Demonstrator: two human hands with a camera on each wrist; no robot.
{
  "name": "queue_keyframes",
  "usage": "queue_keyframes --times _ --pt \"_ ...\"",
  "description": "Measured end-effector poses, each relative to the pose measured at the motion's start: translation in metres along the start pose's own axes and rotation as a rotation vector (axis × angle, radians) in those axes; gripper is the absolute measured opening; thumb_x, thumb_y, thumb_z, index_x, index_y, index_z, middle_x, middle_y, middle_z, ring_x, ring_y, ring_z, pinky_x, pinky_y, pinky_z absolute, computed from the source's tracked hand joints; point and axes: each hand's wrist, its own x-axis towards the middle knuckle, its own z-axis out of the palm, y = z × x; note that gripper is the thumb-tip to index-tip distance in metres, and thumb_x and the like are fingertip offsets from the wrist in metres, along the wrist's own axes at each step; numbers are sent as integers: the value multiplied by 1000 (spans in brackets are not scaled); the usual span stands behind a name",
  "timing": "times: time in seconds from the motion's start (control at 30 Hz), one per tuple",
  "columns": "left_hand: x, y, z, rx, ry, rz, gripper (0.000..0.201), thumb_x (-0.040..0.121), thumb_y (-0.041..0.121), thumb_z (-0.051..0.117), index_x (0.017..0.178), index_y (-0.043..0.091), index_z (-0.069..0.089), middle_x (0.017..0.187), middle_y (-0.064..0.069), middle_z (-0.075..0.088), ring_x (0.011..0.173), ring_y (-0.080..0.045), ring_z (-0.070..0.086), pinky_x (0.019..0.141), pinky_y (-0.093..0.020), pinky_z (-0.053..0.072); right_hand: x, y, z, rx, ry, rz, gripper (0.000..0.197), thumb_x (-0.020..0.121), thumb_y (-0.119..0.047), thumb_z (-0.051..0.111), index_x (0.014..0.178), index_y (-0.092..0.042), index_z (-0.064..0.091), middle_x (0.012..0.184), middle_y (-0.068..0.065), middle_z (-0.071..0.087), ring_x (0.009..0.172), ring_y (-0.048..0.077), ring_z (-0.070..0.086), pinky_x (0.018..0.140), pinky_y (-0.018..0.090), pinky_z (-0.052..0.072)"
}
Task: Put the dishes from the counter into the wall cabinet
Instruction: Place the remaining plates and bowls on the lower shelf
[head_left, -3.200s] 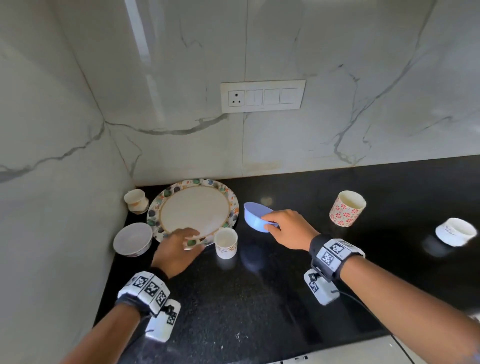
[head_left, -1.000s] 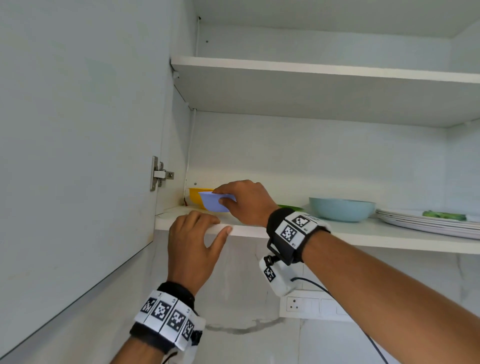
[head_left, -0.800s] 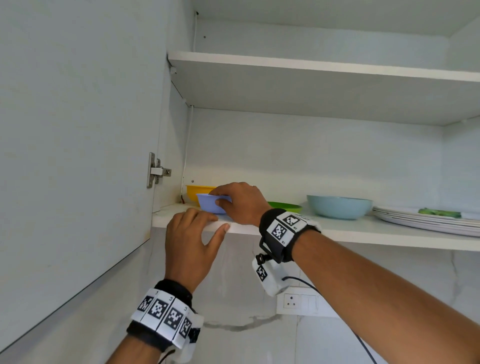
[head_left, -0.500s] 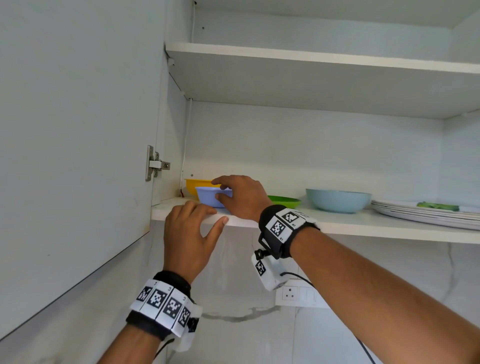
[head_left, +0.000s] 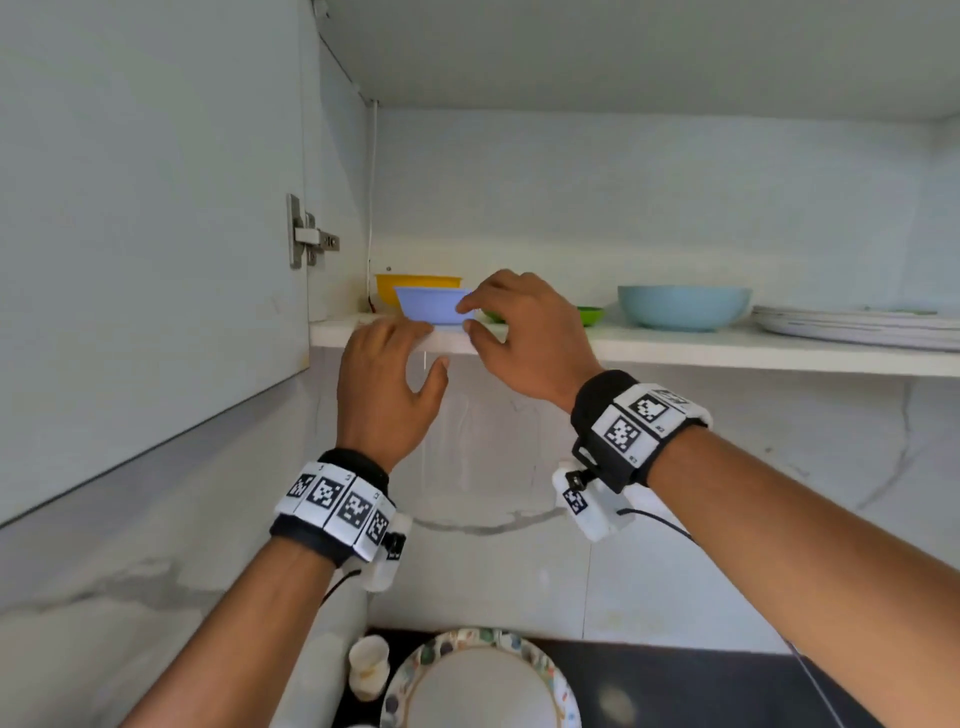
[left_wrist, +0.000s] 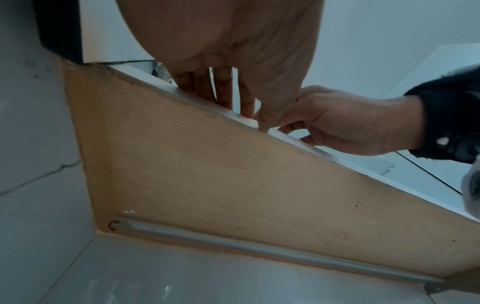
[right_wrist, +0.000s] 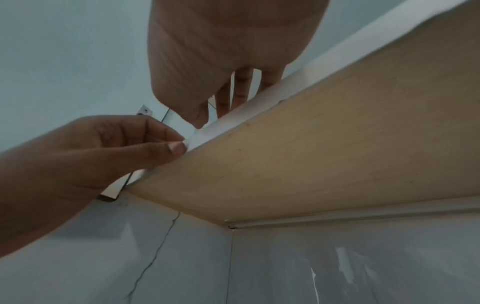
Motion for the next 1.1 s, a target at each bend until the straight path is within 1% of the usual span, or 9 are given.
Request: queue_keyframes --times 0.1,0.17,0.27,0.4,0.53,0.67,0.8,0.93,1.1 --pt "-31 5 2 -28 18 -62 45 87 26 66 128 11 57 141 -15 47 131 -30 41 110 -32 30 -30 -1 -12 26 71 -27 18 85 -21 62 98 -19 74 99 0 67 86 25 58 66 39 51" --pt "-59 6 7 -63 -16 -110 50 86 24 67 133 13 53 149 -15 37 135 -29 35 111 -29 25 -53 0 -17 15 61 -38 17 85 -19 62 97 -18 74 98 0 68 86 26 58 66 39 50" --pt "-104 -3 18 -58 -195 -159 54 87 26 68 136 15 50 151 -14 33 136 -29 33 109 -32 28 -92 3 -15 3 -90 -4 15 86 -22 63 96 -23 74 97 -5 67 87 20 56 62 37 51" --pt "-172 -21 28 -12 -414 -264 48 84 36 61 128 17 58 141 -12 45 128 -31 40 102 -39 38 -151 5 1 41 -458 108 19 88 -30 56 97 -28 72 95 -9 67 88 17 56 67 38 52" --pt "-248 -32 26 3 -604 -403 29 82 35 64 107 21 68 118 -5 59 110 -29 52 87 -35 45 -217 0 28 74 -765 189 18 88 -29 57 99 -30 72 99 -10 68 94 17 60 75 36 51" --pt "-321 -38 15 30 -852 -528 11 80 30 70 89 26 72 102 -2 64 97 -28 61 78 -37 52 -278 -15 61 110 -1014 250 21 87 -27 57 101 -33 72 99 -12 69 95 17 62 70 29 44" --pt "-379 -36 -4 92 -1064 -557 25 80 47 62 92 27 71 102 -1 63 98 -26 60 79 -41 52 -327 -42 96 149 -1134 283 23 85 -28 56 100 -33 73 100 -13 71 93 17 64 76 33 52" --pt "-420 -37 -18 139 -1189 -628 49 82 58 62 121 29 60 126 4 54 117 -21 50 90 -38 50 -351 -75 130 213 -1219 263 24 89 -29 55 107 -33 71 109 -7 69 98 23 63 71 35 51" --pt "-452 -45 -27 199 -1398 -659 81 68 81 53 134 33 49 141 5 43 127 -22 42 98 -43 45 -369 -113 174 259 -1243 303 36 90 -28 56 126 -33 61 128 -1 60 111 29 58 79 38 50"
